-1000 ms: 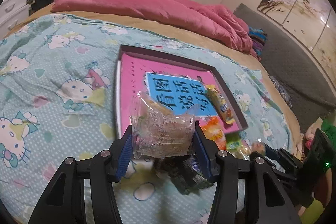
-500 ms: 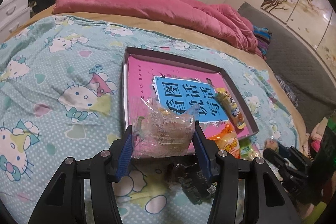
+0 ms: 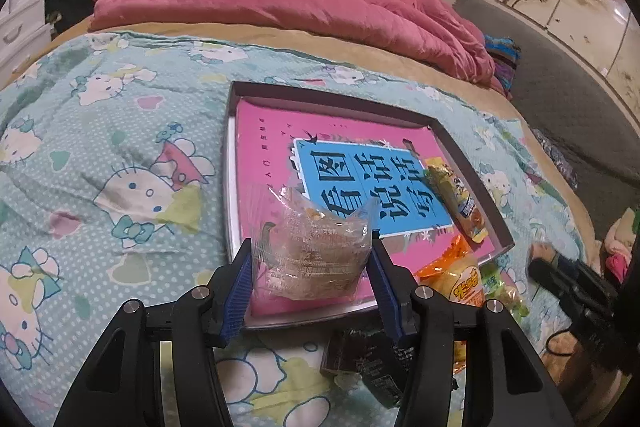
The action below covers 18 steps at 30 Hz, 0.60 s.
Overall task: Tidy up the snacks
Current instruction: 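Carry the pastry bag with the left tool over the tray while the right tool carries the cake there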
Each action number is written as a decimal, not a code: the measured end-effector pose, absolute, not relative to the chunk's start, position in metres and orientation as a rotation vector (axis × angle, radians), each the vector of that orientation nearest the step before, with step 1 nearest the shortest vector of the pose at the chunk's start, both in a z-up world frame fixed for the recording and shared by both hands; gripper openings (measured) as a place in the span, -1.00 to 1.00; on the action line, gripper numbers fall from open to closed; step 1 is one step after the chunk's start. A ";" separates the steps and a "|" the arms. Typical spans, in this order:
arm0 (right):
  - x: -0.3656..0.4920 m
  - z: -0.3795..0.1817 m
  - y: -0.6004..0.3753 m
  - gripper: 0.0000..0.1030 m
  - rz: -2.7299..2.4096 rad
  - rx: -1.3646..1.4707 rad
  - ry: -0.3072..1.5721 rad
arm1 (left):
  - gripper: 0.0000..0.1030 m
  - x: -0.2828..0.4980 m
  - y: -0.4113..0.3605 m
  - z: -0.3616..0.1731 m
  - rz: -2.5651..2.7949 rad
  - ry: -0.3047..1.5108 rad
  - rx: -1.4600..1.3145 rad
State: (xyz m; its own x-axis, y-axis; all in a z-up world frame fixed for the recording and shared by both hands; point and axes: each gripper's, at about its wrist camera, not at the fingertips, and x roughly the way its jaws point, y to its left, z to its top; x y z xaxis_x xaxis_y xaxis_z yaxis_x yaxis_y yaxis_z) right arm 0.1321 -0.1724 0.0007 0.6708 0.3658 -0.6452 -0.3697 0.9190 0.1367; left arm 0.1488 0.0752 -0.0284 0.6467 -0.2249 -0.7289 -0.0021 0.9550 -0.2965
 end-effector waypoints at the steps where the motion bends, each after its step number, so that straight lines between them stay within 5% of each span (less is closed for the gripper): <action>1: 0.133 0.001 -0.172 -0.24 0.413 -0.005 0.725 | 0.09 0.149 0.074 -0.029 -0.130 0.862 -0.278; 18: 0.157 -0.005 -0.175 -0.24 0.373 -0.002 0.736 | 0.10 0.156 0.066 -0.037 -0.153 0.882 -0.260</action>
